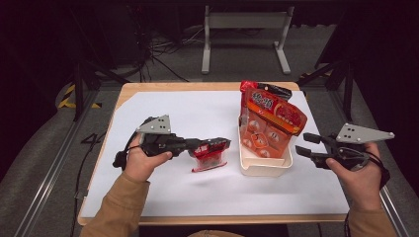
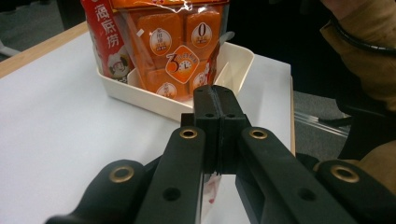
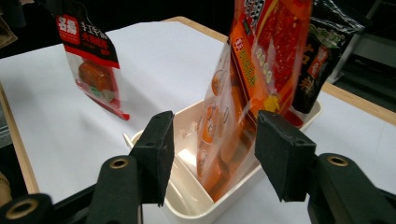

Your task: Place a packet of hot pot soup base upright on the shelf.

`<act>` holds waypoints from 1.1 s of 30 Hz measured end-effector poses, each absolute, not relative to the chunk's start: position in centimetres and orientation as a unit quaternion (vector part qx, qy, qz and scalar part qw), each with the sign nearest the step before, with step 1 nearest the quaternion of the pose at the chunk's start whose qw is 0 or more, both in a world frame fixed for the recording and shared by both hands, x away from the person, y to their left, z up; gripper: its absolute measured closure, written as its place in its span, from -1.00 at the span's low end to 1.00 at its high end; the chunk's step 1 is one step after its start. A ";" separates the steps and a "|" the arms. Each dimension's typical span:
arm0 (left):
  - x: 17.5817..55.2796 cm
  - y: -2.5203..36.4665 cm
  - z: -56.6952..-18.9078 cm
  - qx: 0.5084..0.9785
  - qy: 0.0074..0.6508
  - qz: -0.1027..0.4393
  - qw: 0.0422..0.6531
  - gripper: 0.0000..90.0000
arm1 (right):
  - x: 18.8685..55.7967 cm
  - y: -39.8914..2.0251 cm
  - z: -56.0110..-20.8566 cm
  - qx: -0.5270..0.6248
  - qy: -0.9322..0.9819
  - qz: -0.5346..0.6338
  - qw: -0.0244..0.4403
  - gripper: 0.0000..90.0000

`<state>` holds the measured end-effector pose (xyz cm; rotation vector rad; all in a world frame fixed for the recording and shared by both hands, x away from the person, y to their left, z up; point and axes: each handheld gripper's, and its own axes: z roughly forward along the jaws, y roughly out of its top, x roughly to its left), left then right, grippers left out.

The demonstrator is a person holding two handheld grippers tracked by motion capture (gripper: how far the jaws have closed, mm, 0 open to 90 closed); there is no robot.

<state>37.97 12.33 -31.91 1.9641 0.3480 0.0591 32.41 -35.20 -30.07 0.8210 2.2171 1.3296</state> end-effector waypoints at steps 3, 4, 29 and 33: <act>37.8 12.3 -31.6 0.824 0.144 0.028 0.547 1.00 | 32.4 -35.7 -30.1 0.306 0.794 0.478 0.216 0.06; 37.7 12.3 -31.4 0.824 0.142 0.030 0.547 1.00 | 32.5 -35.7 -30.2 0.308 0.794 0.477 0.218 0.06; 38.1 10.2 -29.1 0.816 0.114 0.041 0.565 1.00 | 34.3 -37.6 -32.3 0.357 0.785 0.461 0.209 0.04; 38.2 9.8 -28.9 0.815 0.111 0.038 0.568 1.00 | 34.5 -37.8 -32.5 0.360 0.784 0.460 0.208 0.04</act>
